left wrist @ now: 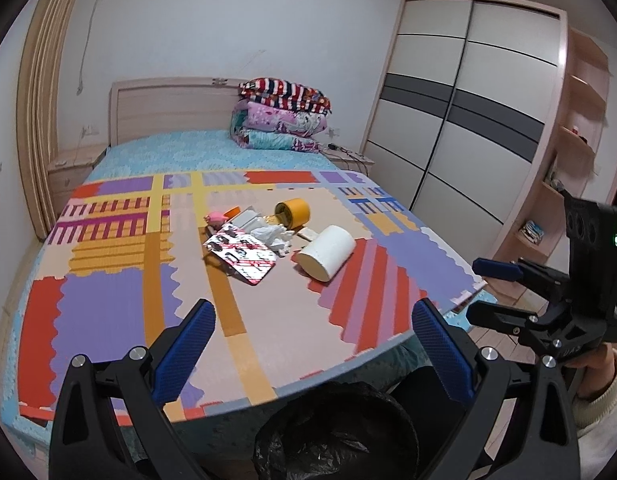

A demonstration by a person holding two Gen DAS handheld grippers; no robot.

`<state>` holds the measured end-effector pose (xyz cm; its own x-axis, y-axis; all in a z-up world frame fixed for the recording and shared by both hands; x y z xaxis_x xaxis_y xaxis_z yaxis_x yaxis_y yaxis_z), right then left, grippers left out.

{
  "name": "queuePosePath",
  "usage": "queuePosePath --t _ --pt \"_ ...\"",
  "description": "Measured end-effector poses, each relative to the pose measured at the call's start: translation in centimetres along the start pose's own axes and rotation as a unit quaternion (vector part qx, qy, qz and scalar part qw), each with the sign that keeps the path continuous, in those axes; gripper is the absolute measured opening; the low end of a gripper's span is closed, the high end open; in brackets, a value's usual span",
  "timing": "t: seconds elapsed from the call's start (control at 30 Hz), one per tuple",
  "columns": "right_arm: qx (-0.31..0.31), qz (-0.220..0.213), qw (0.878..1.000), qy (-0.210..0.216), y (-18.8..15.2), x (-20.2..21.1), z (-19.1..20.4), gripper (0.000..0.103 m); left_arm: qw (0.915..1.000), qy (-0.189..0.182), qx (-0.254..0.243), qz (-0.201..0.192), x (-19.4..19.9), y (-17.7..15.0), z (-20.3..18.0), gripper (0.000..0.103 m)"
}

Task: Collect trash
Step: 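Grasp the white paper roll with the right tool while the left tool grasps the pill blister pack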

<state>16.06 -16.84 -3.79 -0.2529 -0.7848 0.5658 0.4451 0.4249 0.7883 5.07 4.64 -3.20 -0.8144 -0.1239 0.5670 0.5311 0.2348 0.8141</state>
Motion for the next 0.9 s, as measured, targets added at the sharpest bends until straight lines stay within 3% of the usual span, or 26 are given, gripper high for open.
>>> queuePosePath --t 0.37,0.6,0.83,0.9 --pt "-0.066 0.020 0.998 0.016 1.6 -5.6 -3.9 0.099 0.9978 -0.005 0.056 0.035 -6.1 1.6 4.4 0.093" --pt "-0.103 0.037 0.994 0.019 2.8 -9.8 -6.1 0.099 0.9943 -0.015 0.093 0.052 -9.9 2.4 6.3 0.078" --pt "-0.147 0.051 0.988 0.007 2.9 -13.1 -8.7 0.099 0.9892 -0.019 0.124 0.076 -14.0 2.7 8.4 0.070" --pt "-0.180 0.049 0.982 0.012 3.0 -14.0 -9.8 0.099 0.9880 -0.021 0.129 0.083 -15.0 2.7 8.7 0.062"
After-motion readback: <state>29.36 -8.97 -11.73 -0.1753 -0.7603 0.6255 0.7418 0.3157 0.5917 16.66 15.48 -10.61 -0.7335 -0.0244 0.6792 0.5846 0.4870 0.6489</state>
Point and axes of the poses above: each gripper's, at about its wrist camera, not at the fingertips, and x roughly against the way its jaws point, z to its left, y to its top, the point moved 2 cm from there along -x, roughly the way its jaws point, and after that the axes turned 9 degrees about y, right-handed, at the moved point
